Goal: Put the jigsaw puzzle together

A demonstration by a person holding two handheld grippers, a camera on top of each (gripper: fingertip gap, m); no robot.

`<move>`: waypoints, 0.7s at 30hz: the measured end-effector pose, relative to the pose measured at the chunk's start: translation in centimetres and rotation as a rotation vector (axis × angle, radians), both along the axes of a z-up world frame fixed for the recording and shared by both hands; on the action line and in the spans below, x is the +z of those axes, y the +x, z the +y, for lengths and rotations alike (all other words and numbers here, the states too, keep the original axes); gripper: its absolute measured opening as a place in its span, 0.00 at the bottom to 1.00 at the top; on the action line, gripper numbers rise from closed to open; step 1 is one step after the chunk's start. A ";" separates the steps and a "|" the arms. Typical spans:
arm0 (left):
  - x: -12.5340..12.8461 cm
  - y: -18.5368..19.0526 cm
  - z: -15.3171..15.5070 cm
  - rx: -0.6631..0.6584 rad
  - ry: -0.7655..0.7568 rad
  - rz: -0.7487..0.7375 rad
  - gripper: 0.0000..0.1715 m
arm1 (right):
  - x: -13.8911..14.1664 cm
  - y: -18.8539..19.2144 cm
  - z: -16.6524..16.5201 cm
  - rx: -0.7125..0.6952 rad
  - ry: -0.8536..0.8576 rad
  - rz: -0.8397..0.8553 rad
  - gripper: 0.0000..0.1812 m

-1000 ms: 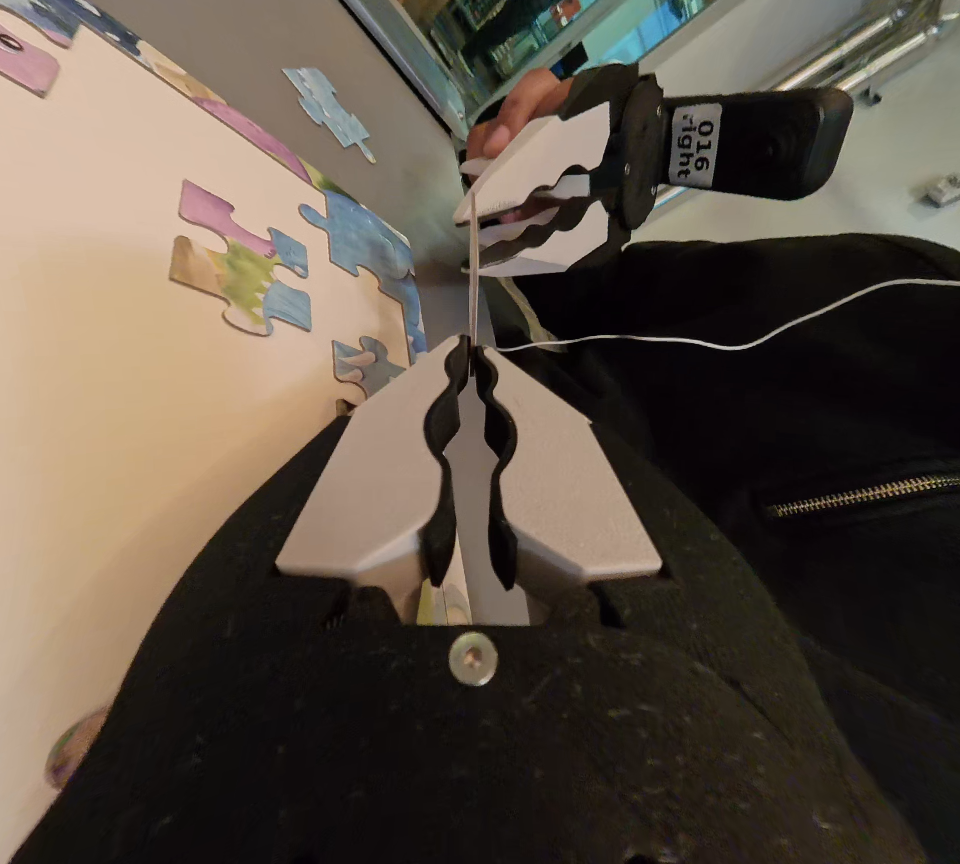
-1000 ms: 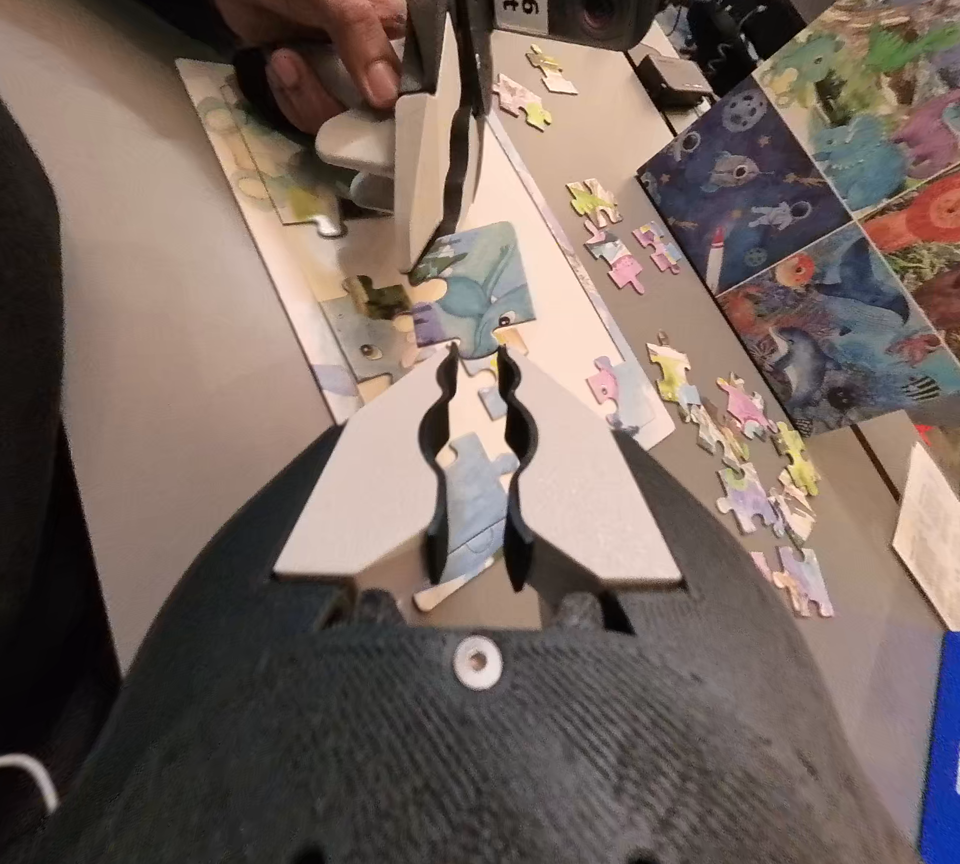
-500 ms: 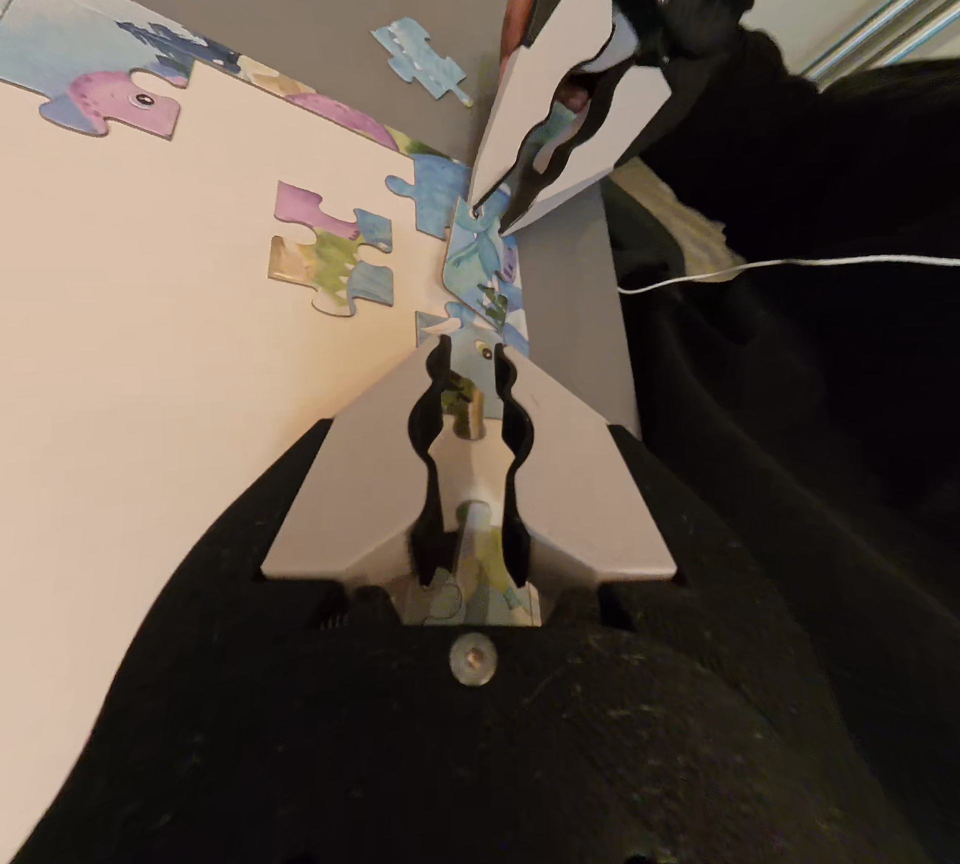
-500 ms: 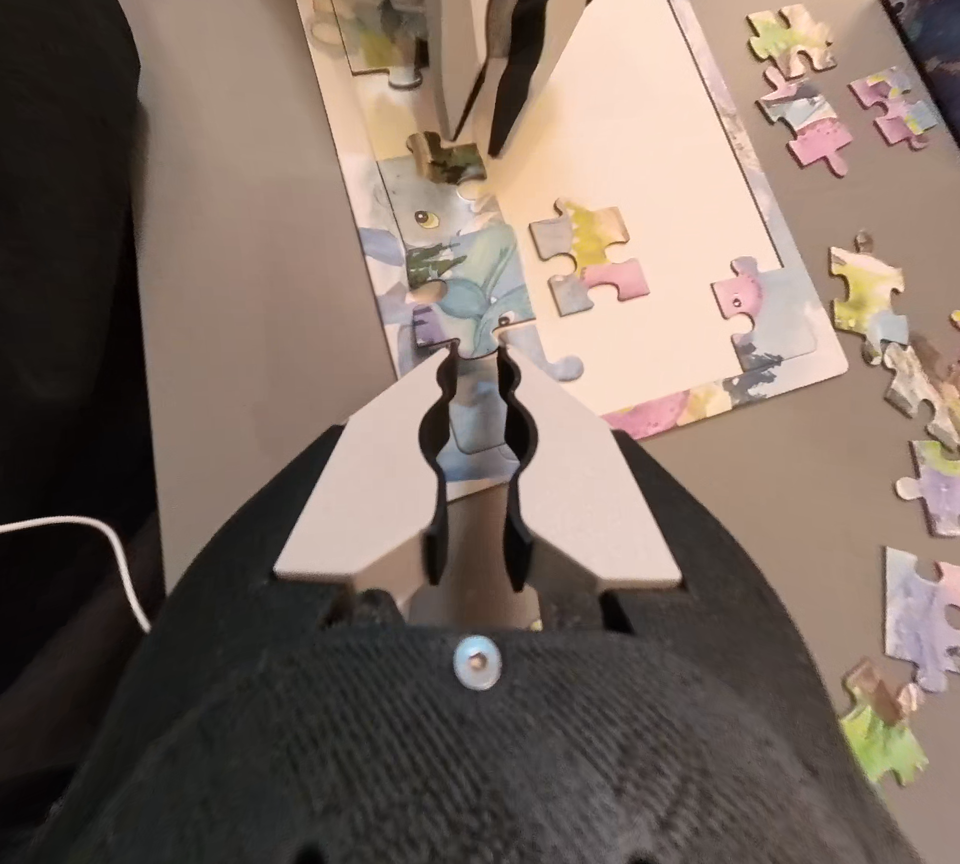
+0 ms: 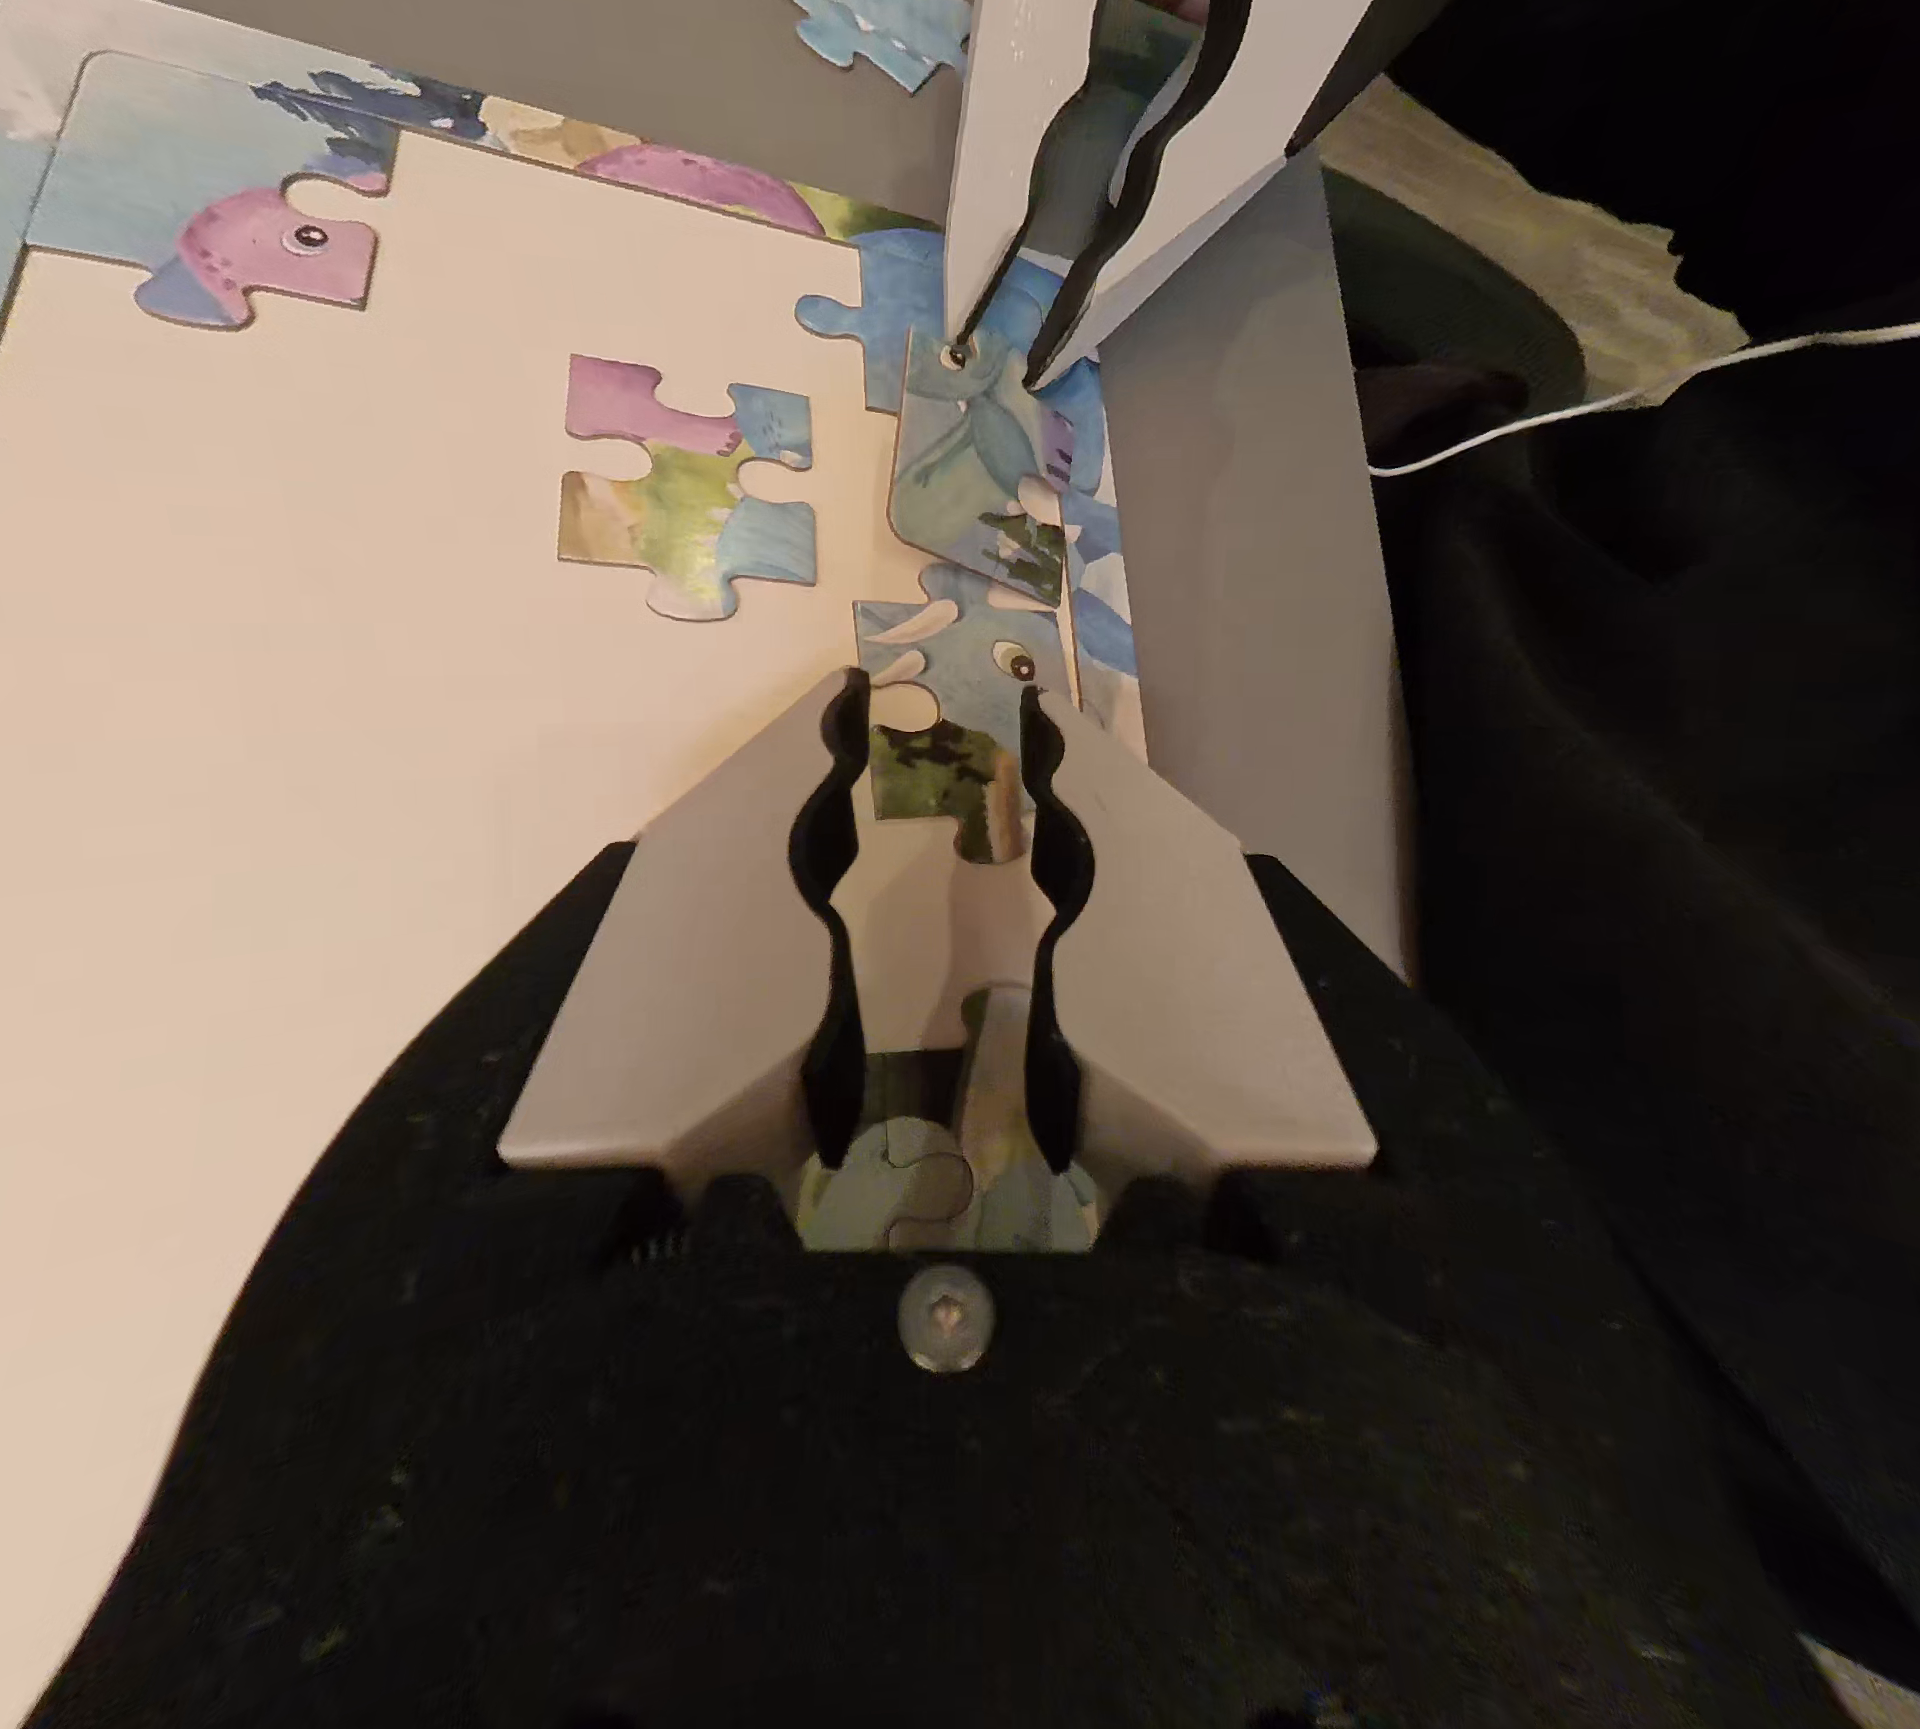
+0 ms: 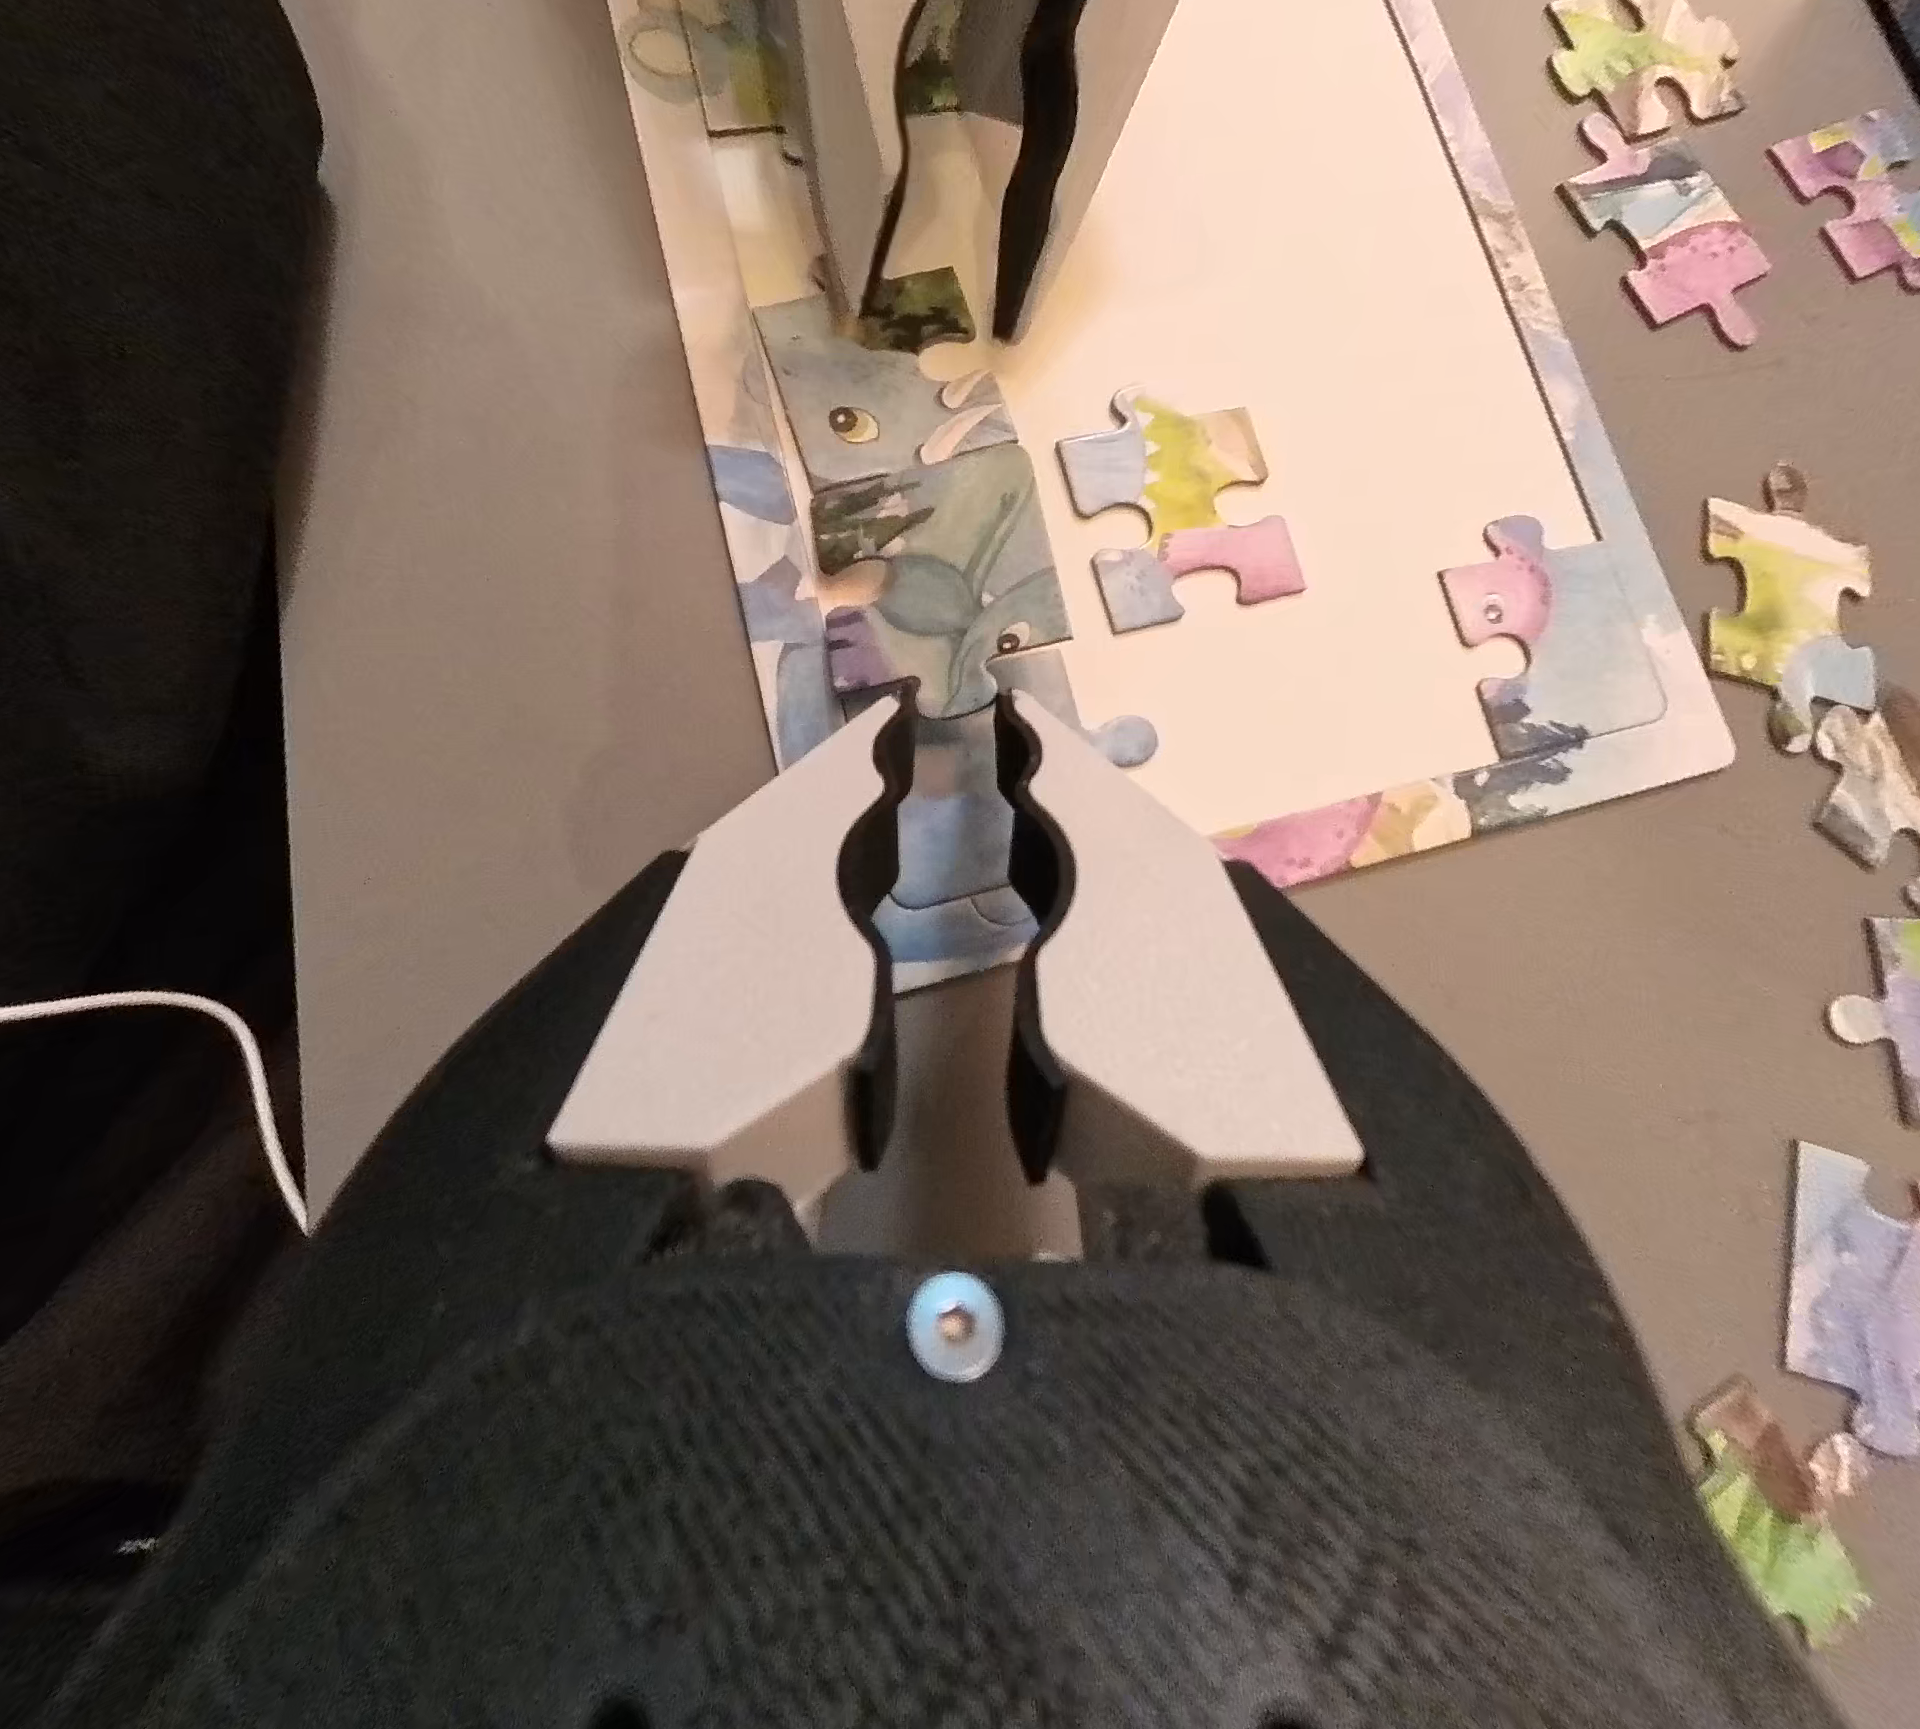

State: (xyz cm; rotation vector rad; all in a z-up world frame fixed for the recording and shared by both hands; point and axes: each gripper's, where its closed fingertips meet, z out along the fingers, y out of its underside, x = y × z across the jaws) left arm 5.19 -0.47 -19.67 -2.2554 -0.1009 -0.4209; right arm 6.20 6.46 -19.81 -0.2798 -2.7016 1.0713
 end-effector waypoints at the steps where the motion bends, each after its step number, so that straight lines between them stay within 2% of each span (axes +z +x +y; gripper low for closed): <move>1: -0.1 0.0 0.0 -0.003 -0.003 0.010 0.16 | 0.0 0.0 0.0 0.000 0.000 -0.001 0.07; 21: -0.7 0.4 0.0 -0.028 -0.040 0.090 0.18 | 0.5 0.5 0.1 -0.014 -0.015 0.000 0.07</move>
